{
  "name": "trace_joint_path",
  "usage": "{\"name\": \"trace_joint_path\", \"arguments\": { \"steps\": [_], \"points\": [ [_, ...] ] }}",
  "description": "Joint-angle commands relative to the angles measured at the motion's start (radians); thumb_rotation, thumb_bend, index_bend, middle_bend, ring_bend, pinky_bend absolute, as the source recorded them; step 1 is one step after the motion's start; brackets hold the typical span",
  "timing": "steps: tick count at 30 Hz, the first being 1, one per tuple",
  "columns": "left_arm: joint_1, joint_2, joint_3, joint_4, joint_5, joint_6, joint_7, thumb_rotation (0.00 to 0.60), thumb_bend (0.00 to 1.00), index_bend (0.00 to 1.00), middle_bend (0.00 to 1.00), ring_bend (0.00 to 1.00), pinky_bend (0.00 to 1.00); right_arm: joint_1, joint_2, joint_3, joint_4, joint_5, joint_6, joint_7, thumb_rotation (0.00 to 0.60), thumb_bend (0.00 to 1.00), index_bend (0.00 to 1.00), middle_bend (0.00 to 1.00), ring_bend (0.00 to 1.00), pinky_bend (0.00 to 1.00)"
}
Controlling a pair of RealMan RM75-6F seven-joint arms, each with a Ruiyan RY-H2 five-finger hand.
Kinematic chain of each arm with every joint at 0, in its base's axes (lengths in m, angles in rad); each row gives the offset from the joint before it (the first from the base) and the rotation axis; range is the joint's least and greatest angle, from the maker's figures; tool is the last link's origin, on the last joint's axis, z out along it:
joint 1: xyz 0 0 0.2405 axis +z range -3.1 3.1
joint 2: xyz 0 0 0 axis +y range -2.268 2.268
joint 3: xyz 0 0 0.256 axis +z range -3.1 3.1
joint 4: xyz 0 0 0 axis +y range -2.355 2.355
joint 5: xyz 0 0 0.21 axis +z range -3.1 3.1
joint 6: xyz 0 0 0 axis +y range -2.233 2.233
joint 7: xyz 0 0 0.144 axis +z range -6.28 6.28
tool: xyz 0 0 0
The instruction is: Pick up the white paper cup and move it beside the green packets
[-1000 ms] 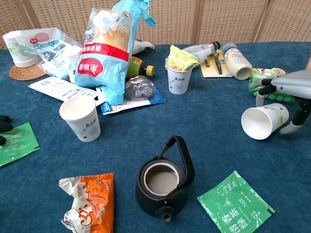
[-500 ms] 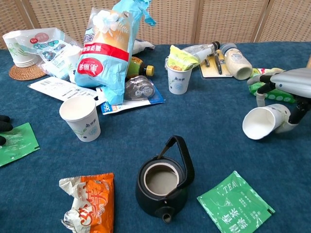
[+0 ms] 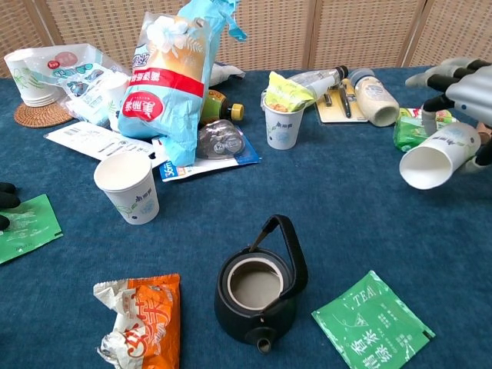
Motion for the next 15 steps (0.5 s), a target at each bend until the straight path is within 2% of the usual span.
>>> {"name": "trace_joint_path", "arguments": {
  "steps": [1,15],
  "points": [
    [0.0,-0.001,0.0,0.0,0.0,0.0,0.001,0.6,0.2,0.0,0.0,0.0,0.0,-0.013,-0.034,-0.012,0.065,-0.055,0.05,-0.054,0.6,0.1,0.52,0.0,0.0,0.0],
    [-0.001,0.002,0.001,0.002,0.001,-0.001,-0.006,0.6,0.2,0.0,0.0,0.0,0.0,-0.039,-0.129,-0.023,0.262,-0.152,0.161,-0.253,0.6,0.13,0.52,0.0,0.0,0.0]
  ]
}}
